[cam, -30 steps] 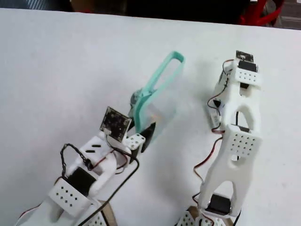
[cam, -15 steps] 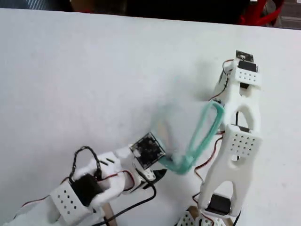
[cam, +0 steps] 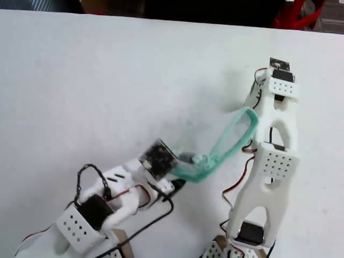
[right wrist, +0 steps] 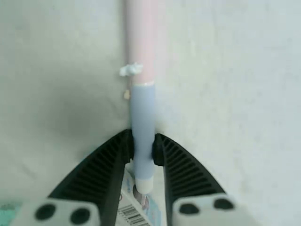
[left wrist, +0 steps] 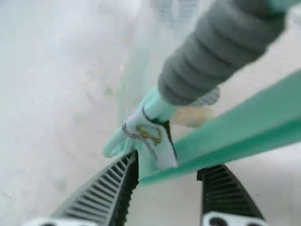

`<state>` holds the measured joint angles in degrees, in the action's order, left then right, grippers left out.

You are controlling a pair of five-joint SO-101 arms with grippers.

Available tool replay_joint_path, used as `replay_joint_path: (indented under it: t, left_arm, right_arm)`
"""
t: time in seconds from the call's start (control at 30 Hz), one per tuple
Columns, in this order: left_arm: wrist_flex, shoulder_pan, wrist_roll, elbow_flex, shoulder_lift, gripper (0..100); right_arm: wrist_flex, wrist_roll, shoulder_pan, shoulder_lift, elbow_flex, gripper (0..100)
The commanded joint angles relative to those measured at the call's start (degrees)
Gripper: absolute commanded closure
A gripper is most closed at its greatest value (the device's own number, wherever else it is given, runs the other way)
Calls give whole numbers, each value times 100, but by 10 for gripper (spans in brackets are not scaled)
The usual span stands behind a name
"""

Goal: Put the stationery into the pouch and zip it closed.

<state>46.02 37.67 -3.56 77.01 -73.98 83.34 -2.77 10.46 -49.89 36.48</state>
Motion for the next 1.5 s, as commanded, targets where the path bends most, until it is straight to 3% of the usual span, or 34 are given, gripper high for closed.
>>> replay_joint_path:
  t: [0.0, 0.4, 0.93, 1.1, 1.47]
  left_arm:
    - [-334, -347, 404, -44, -31, 790]
    - [-958, -1305, 1152, -9, -31, 790]
    - [-1231, -980, 1116, 237, -31, 790]
    - [-1407, -980, 1116, 308, -31, 790]
    - [-1776, -980, 1108, 308, -22, 815]
  right_arm:
    - [-119, -44, -145, -22, 123, 981]
    - [-119, -44, -145, -22, 123, 981]
    - [-84, -114, 92, 356, 70, 981]
    - [207, -571, 382, 664, 70, 981]
    - [400, -668, 505, 1429, -448, 981]
